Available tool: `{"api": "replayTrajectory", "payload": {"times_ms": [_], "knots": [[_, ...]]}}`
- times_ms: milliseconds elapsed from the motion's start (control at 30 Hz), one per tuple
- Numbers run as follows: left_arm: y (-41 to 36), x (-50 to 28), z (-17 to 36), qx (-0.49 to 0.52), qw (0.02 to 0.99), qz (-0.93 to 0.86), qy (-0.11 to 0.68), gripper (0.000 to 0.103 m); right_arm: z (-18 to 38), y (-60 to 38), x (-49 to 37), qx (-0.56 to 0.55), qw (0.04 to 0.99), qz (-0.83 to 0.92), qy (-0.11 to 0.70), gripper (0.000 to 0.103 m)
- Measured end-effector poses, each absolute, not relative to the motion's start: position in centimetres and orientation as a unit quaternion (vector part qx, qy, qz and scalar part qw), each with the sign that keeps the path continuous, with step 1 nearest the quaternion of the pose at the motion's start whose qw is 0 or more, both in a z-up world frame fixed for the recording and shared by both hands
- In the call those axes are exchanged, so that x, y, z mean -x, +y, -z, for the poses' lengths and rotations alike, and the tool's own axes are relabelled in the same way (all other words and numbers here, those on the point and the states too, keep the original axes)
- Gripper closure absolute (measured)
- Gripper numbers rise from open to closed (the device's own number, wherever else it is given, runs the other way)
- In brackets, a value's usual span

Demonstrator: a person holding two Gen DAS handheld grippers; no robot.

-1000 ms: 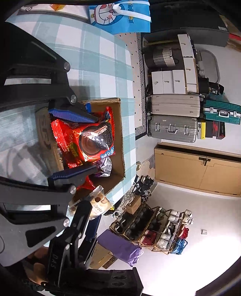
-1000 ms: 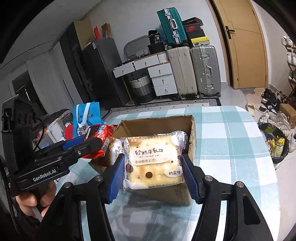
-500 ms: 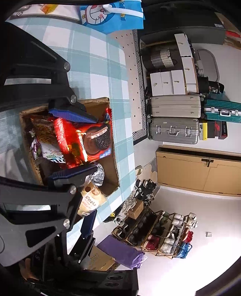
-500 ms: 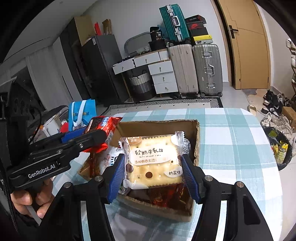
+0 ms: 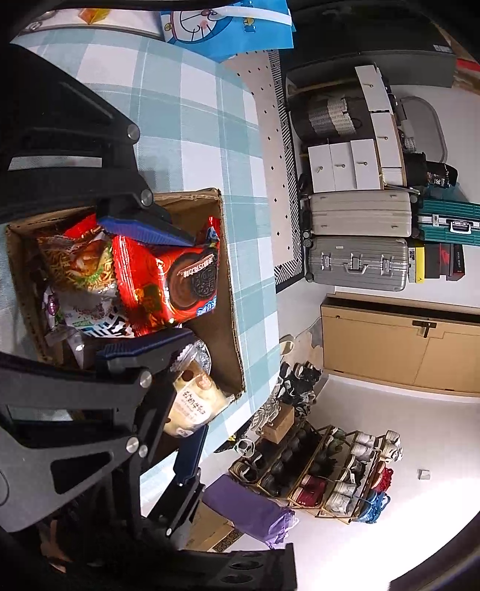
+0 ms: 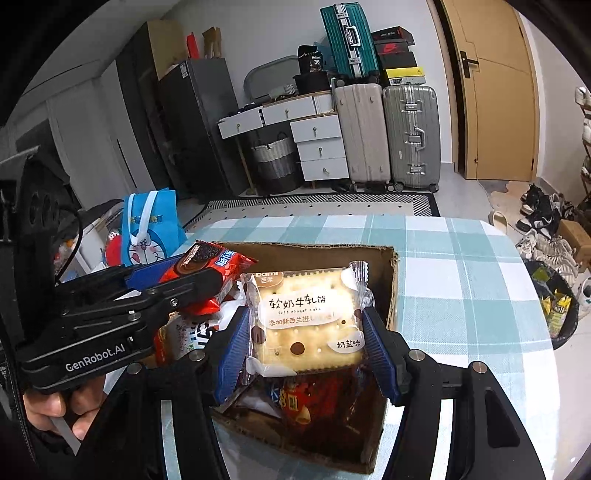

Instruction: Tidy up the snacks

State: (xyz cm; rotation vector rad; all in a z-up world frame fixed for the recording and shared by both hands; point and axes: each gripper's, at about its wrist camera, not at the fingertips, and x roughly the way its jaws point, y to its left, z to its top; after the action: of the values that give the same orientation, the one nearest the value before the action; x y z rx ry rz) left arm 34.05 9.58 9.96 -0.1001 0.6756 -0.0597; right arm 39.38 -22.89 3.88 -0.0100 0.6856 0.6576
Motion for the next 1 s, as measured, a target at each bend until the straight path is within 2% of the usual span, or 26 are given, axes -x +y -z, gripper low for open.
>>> {"api": "replayTrajectory", "payload": {"times_ms": [233, 400, 433, 500, 567, 600, 733, 1000], "knots": [[9.6, -34.7, -9.3, 0.048, 0.941, 0.029, 0.334, 0.061, -3.4, -21.7, -40.0, 0.042, 0.896, -0.297, 0.328, 0.042], [9.8, -34.1, -9.3, 0.055, 0.941, 0.041, 0.330, 0.059, -3.4, -21.5, -39.4, 0.056, 0.889, -0.319, 0.323, 0.034], [9.8, -33.9, -9.3, 0.055, 0.941, 0.044, 0.330, 0.057, -3.5, -21.6, -39.1, 0.059, 0.891, -0.317, 0.319, 0.032], [9.9, -33.2, -9.5, 0.055, 0.942, 0.048, 0.328, 0.045, -3.7, -21.8, -38.5, 0.066, 0.896, -0.309, 0.313, 0.025], [10.0, -32.1, -9.9, 0.056, 0.945, 0.053, 0.316, 0.025, -4.0, -22.4, -37.9, 0.057, 0.894, -0.317, 0.311, 0.017], [10.0, -31.6, -10.1, 0.056, 0.947, 0.054, 0.311, 0.020, -4.2, -22.7, -37.5, 0.054, 0.896, -0.316, 0.307, 0.011], [9.9, -29.0, -10.8, 0.052, 0.952, 0.044, 0.299, 0.000, -4.6, -24.5, -36.1, 0.041, 0.903, -0.312, 0.292, 0.001], [10.7, -24.3, -9.9, 0.060, 0.956, 0.026, 0.287, 0.001, -4.3, -27.6, -33.5, -0.002, 0.905, -0.322, 0.277, 0.001]]}}
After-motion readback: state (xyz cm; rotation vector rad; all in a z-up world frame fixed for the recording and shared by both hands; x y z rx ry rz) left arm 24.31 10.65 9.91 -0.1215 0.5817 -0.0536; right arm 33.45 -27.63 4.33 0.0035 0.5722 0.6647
